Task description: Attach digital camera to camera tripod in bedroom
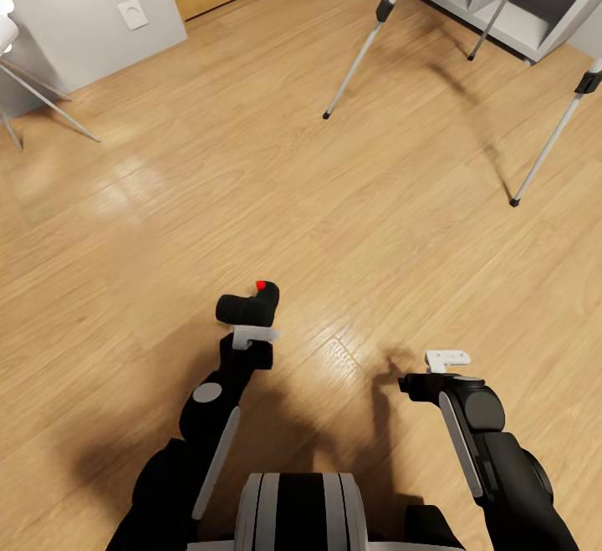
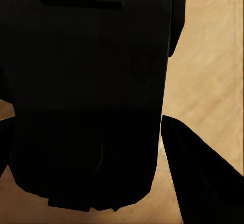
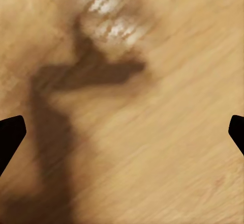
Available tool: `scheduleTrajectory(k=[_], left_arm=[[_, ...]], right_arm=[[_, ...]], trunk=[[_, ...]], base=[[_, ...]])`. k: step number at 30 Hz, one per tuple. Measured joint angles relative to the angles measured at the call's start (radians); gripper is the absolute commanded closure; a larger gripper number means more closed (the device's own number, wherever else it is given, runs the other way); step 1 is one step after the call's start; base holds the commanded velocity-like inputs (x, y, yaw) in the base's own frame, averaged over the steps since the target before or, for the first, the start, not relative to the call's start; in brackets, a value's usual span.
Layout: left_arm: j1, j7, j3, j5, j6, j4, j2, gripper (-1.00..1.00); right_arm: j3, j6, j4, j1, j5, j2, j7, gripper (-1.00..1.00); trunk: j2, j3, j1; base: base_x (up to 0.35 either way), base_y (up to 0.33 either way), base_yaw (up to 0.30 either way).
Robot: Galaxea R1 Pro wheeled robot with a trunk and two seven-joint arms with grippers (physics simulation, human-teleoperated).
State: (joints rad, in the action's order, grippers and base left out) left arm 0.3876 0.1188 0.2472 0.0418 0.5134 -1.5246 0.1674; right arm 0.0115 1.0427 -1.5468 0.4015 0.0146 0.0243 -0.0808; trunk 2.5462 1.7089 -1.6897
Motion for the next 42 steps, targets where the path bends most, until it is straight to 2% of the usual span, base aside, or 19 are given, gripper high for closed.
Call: scheduleTrajectory(k=[2, 3, 5, 7, 9, 10, 14, 15, 18, 21, 23, 42], left_arm=[[0.000, 0.034, 0.035, 0.001, -0.001, 0.000, 0.002, 1.00], [0.000, 0.071, 0.072, -0.003, -0.003, 0.001, 0.003, 1.00], [0.000, 0.112, 0.108, -0.004, -0.003, 0.001, 0.003, 1.00], [0.000, 0.184, 0.168, -0.013, -0.005, 0.002, 0.004, 1.00], [0.000, 0.213, 0.188, -0.020, -0.005, 0.003, 0.004, 1.00], [0.000, 0.233, 0.201, -0.036, -0.005, 0.005, 0.004, 1.00], [0.000, 0.253, 0.215, -0.088, -0.004, 0.008, 0.004, 1.00], [0.000, 0.257, 0.219, -0.122, -0.003, 0.009, 0.002, 1.00], [0.000, 0.265, 0.223, -0.178, -0.002, 0.009, -0.001, 1.00], [0.000, 0.270, 0.223, -0.205, -0.002, 0.012, -0.002, 1.00], [0.000, 0.271, 0.222, -0.211, -0.002, 0.012, -0.002, 1.00], [0.000, 0.273, 0.218, -0.226, -0.003, 0.004, -0.008, 1.00]], right_arm=[[0.000, 0.000, 0.000, 0.000, 0.000, 0.000, 0.000, -1.00], [0.000, 0.000, 0.000, 0.000, 0.000, 0.000, 0.000, -1.00], [0.000, 0.000, 0.000, 0.000, 0.000, 0.000, 0.000, -1.00], [-0.001, 0.000, -0.001, 0.000, 0.000, 0.000, 0.000, -1.00], [-0.001, 0.000, -0.001, 0.000, 0.000, 0.000, 0.000, -1.00], [-0.002, 0.000, -0.002, 0.000, 0.000, 0.000, 0.000, -1.00], [-0.004, 0.000, -0.002, 0.000, 0.000, 0.000, 0.000, -1.00], [-0.004, 0.000, -0.002, 0.000, 0.000, 0.000, 0.000, -1.00], [-0.004, 0.000, -0.002, 0.000, 0.000, 0.000, 0.000, -1.00], [-0.004, 0.000, -0.002, 0.000, 0.000, 0.000, 0.000, -1.00], [-0.004, 0.000, -0.002, 0.000, 0.000, 0.000, 0.000, -1.00], [-0.003, 0.000, -0.002, 0.000, -0.001, 0.000, 0.000, -1.00]], trunk=[[0.000, 0.000, 0.000], [0.000, 0.000, 0.000], [0.000, 0.000, 0.000], [0.000, 0.000, 0.000], [0.000, 0.000, 0.000], [0.000, 0.000, 0.000], [0.000, 0.000, 0.000], [0.000, 0.000, 0.000], [0.000, 0.000, 0.000], [0.000, 0.000, 0.000], [0.000, 0.000, 0.000], [-0.004, -0.073, 0.009]], base=[[0.000, 0.000, 0.000], [0.000, 0.000, 0.000], [0.000, 0.000, 0.000], [0.000, 0.000, 0.000], [0.000, 0.000, 0.000], [0.000, 0.000, 0.000], [0.000, 0.000, 0.000], [0.000, 0.000, 0.000], [0.000, 0.000, 0.000], [0.000, 0.000, 0.000], [0.000, 0.000, 0.000], [0.000, 0.000, 0.000]])
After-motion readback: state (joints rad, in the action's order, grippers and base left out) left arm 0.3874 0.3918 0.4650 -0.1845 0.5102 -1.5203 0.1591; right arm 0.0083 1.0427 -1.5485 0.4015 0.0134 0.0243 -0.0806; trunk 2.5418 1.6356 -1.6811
